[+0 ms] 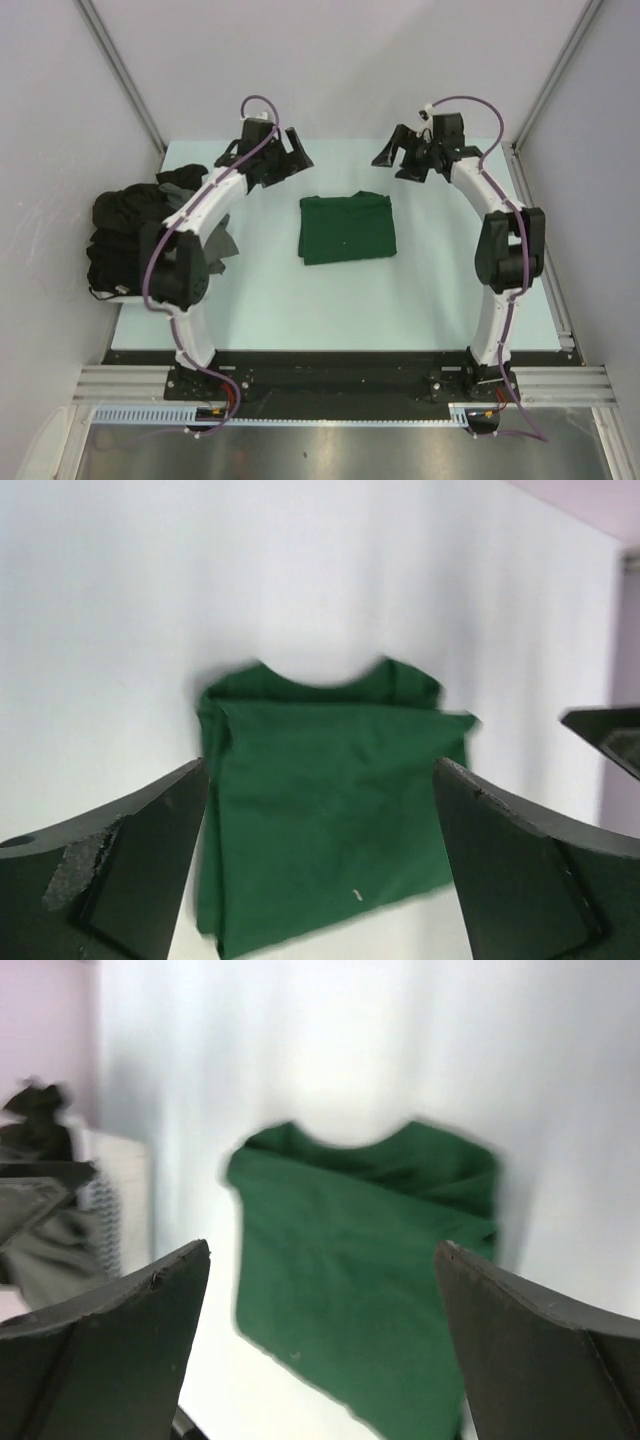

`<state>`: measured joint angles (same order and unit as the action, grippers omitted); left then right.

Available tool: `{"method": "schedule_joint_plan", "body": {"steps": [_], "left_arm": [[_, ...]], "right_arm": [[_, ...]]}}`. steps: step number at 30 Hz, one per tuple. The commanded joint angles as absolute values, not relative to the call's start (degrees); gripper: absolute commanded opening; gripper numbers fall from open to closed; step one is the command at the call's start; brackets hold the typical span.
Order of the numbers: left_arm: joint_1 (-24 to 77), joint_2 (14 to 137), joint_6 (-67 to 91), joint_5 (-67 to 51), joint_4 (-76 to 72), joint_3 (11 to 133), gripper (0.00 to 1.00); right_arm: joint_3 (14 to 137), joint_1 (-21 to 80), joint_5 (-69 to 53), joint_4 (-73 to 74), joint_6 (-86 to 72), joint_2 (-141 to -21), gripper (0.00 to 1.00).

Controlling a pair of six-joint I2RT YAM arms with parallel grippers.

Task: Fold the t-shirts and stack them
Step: Fold the long partially folded tshirt into a neat square

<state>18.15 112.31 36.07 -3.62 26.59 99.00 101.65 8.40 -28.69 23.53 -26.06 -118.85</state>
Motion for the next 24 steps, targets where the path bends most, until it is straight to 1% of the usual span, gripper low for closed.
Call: {"method": "schedule_joint_plan", "body": {"steps": [1, 3, 5, 6, 7, 9, 11, 12, 13, 14, 15, 17, 21, 24], "left_arm": [[19.9, 98.3, 41.3, -10.9, 13.1, 84.8, 0.96], [21.7, 97.6, 45.7, -10.3, 7.3, 78.3, 0.93], [22.6, 99.1, 49.1, -9.7, 5.3, 76.1, 0.88], [23.0, 100.1, 50.5, -10.0, 2.3, 74.2, 0.82], [23.1, 101.2, 51.7, -10.7, 0.7, 73.4, 0.80], [23.1, 104.3, 54.0, -10.1, -3.0, 72.8, 0.72], [23.1, 106.3, 54.6, -9.4, -4.3, 73.1, 0.66], [23.0, 108.1, 54.6, -8.6, -5.3, 73.9, 0.61], [22.9, 109.0, 54.6, -7.2, -5.4, 74.5, 0.59], [22.9, 110.0, 54.1, -6.8, -6.0, 75.2, 0.57], [22.7, 112.1, 53.9, -5.9, -5.9, 77.0, 0.54], [22.2, 114.2, 53.4, -4.0, -6.8, 78.5, 0.51], [21.1, 121.3, 54.2, -2.5, -6.0, 83.5, 0.48], [20.3, 124.1, 54.9, -2.1, -5.4, 85.8, 0.48]], "right_arm": [[92.5, 11.9, -34.0, 13.7, -31.0, -108.5, 0.98], [86.2, 12.8, -33.4, 4.6, -35.2, -106.4, 0.98], [79.6, 13.4, -31.4, 0.6, -37.5, -106.4, 0.97], [78.4, 13.1, -31.2, -3.4, -38.3, -107.1, 0.96], [77.7, 12.7, -30.8, -3.8, -39.1, -108.0, 0.93], [78.4, 11.9, -31.2, -4.1, -39.3, -111.5, 0.92], [80.1, 10.7, -32.3, -4.7, -39.7, -113.5, 0.86], [80.9, 10.4, -33.0, -6.3, -39.7, -115.7, 0.85], [81.6, 10.2, -34.3, -7.2, -39.6, -116.8, 0.80], [83.9, 9.8, -34.8, -7.7, -39.2, -118.2, 0.78], [85.4, 9.5, -35.7, -7.8, -38.7, -120.7, 0.74], [89.7, 9.0, -35.9, -7.0, -37.8, -123.5, 0.71], [94.3, 8.5, -34.2, -7.7, -39.6, -129.5, 0.70], [97.4, 8.3, -33.7, -7.4, -40.4, -132.5, 0.69]]}}
